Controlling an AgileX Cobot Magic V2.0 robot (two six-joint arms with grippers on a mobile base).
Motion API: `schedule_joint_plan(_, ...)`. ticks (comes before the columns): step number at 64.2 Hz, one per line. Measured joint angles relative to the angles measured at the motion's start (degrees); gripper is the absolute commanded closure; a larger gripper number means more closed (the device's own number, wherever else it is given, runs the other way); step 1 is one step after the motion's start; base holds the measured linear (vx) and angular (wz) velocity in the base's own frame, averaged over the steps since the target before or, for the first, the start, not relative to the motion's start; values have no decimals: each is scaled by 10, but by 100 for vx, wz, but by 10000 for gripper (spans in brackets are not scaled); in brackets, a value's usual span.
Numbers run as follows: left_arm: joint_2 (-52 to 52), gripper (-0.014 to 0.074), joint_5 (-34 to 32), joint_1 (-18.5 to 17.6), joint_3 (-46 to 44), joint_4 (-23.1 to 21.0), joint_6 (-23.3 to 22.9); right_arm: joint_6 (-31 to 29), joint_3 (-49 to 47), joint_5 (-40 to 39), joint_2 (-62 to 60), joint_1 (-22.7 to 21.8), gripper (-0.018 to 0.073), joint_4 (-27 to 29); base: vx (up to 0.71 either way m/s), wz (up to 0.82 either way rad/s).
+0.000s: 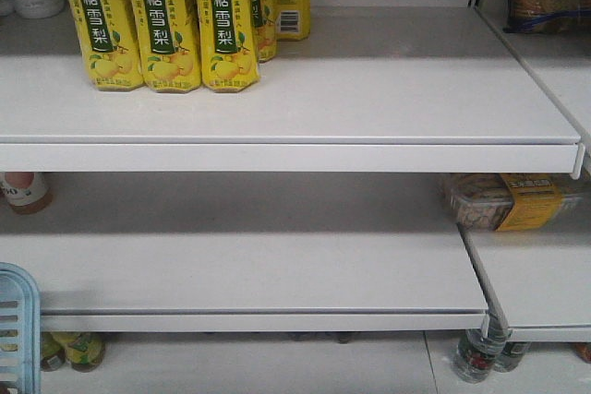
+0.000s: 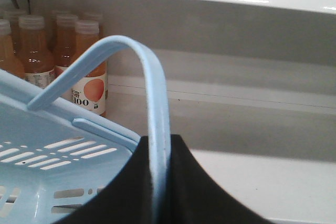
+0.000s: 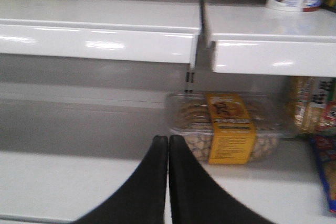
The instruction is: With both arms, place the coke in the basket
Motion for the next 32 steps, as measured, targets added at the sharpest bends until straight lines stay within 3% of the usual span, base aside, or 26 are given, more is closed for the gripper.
schedule_joint_plan(11, 0, 603, 0, 0, 0, 0, 0, 0, 27, -29, -14, -61, 568, -10, 0, 0)
schedule_joint_plan(32, 0, 603, 0, 0, 0, 0, 0, 0, 149, -123, -81, -65, 568, -16, 0, 0)
